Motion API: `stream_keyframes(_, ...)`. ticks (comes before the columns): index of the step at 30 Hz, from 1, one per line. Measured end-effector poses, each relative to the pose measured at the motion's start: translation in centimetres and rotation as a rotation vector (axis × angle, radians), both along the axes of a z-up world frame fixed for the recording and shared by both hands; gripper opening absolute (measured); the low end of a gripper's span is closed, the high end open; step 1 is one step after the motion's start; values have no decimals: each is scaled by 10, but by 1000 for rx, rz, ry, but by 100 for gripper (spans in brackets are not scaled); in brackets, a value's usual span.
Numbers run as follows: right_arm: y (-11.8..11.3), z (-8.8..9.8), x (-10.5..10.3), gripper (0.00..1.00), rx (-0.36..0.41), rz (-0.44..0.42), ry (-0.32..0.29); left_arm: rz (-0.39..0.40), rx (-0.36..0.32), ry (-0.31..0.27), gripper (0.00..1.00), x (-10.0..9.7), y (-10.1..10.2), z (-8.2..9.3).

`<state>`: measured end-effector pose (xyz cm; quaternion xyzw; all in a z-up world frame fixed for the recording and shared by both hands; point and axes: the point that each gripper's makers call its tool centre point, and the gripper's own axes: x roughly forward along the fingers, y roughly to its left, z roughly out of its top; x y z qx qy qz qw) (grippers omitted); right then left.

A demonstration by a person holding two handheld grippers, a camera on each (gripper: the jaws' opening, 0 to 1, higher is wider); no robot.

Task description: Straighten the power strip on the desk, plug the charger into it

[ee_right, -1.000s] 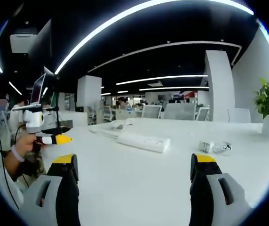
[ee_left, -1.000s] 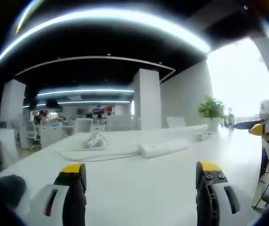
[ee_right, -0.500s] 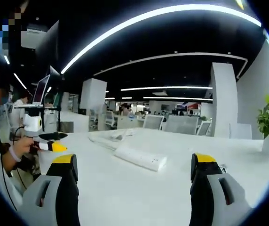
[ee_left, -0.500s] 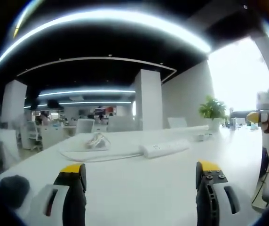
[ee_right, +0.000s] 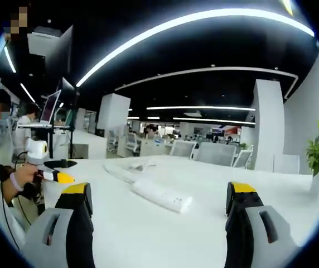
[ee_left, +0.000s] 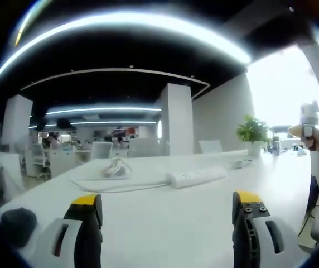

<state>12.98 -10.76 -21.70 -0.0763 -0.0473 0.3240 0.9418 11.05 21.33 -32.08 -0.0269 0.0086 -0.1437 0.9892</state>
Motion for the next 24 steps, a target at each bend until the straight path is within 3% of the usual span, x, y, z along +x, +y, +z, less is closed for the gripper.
stream_keyframes(8,-7,15,9,100,37,11,-3,-2,-4,2,99,-1,0,0)
stream_keyframes(11,-16,20,20,100,-17,-50,-36,-3,-5,4,99,-1,0,-1)
stream_keyframes(15,-19,27,29,100,-14,-44,-38,-3,-5,1,99,-1,1,0)
stream_keyframes(24,-19,30,44,100,22,-30,-32,-4,4,2,99,-2,2,1)
